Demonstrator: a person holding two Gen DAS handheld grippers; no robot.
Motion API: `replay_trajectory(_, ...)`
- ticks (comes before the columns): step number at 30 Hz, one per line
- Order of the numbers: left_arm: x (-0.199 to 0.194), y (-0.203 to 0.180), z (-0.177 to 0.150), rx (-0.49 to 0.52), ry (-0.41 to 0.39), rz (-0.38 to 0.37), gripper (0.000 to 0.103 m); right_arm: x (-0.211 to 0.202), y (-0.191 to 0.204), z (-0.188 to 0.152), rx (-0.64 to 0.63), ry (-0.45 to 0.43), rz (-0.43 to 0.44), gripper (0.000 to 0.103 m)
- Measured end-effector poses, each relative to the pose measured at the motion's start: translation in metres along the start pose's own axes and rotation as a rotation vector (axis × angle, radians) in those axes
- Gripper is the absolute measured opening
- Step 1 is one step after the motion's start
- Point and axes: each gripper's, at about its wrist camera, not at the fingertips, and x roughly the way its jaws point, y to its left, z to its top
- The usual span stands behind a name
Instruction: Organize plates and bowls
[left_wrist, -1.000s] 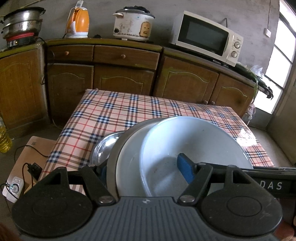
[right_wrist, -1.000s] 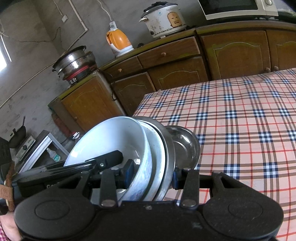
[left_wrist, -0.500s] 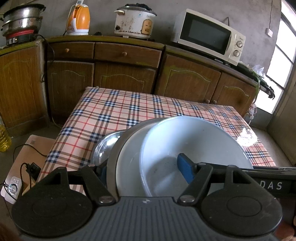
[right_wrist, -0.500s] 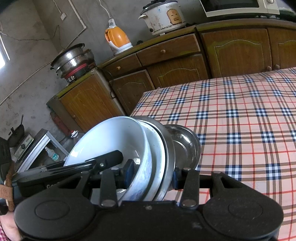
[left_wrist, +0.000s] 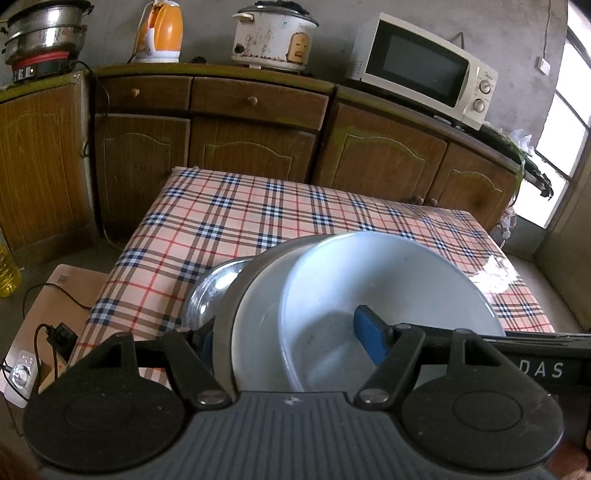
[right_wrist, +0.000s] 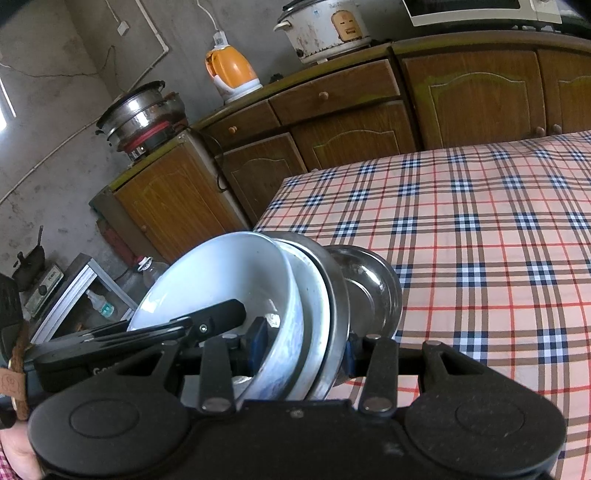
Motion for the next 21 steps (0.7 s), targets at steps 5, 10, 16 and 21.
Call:
replay_trajectory(5,0.002,0.002,0.007,0.003,-0.011,0.0,0.074,0.003,0.002,0.007,-0.003,-0.011,0.001,0.05)
replay_trajectory(10,0.001,0.003,0.016,0.007,-0.025,0.001,0.074,0.005,0.006,0.017,-0.011,-0.023,0.004,0.05)
replay_trajectory(16,-0.001,0.005,0.026,0.024,-0.04,0.012,0.074,0.008,0.01,0.026,-0.01,-0.039,0.02,0.05)
replay_trajectory(21,0.002,0.005,0.031,0.028,-0.042,0.007,0.074,0.011,0.01,0.032,-0.006,-0.046,0.017,0.05)
